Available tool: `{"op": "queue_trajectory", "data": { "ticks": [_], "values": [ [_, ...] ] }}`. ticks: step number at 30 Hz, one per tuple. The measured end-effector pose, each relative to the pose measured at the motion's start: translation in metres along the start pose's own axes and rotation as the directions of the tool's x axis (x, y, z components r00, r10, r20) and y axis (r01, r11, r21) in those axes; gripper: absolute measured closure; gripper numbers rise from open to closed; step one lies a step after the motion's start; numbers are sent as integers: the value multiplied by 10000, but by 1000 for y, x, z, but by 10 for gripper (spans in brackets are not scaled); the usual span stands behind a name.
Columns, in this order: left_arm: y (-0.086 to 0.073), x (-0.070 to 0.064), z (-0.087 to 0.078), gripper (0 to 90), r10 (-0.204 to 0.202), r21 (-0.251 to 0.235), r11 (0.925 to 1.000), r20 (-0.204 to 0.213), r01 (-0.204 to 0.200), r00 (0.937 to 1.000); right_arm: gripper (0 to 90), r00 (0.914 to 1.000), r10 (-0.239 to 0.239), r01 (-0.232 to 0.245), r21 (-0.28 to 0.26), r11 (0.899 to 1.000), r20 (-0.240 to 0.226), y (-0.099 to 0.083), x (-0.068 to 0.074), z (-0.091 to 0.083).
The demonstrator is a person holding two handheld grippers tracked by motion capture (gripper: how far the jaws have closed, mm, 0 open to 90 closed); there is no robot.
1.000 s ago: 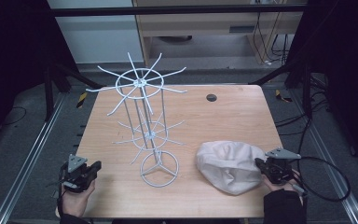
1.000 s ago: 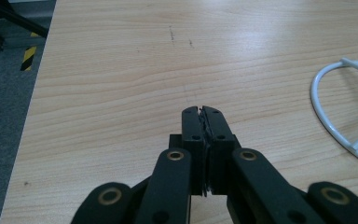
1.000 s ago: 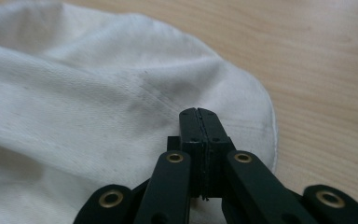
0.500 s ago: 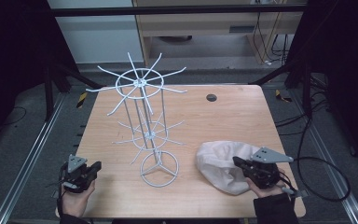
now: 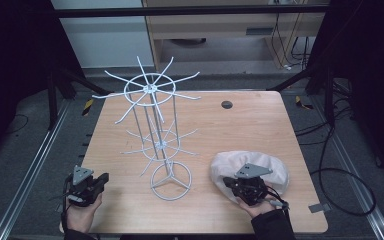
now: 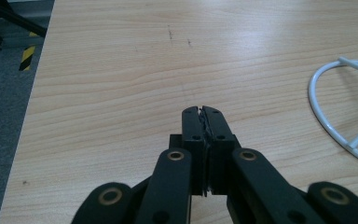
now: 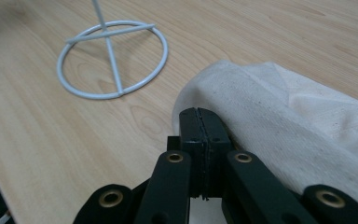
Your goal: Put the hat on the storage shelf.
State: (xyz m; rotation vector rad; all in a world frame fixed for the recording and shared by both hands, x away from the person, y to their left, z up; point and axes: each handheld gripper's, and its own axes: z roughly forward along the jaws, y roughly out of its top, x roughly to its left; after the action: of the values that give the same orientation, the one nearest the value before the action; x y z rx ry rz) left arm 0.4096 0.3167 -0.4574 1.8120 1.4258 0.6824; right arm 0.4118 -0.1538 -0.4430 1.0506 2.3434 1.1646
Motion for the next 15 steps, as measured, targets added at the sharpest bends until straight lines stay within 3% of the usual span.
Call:
{"op": "queue_trajectory", "data": {
  "ticks": [6,13,15],
  "values": [
    [0,1,1,882,7,35,10000,-64,-6,10000,900,9986,40,-52,217,9998,536,6,-3,15],
    [0,1,1,882,7,31,10000,-82,-7,10000,900,9877,604,-628,121,9980,1442,21,-11,37],
    [0,2,1,882,10,27,10000,-77,-10,10000,900,9857,722,-747,108,9971,1521,23,-13,40]
  ]
}}
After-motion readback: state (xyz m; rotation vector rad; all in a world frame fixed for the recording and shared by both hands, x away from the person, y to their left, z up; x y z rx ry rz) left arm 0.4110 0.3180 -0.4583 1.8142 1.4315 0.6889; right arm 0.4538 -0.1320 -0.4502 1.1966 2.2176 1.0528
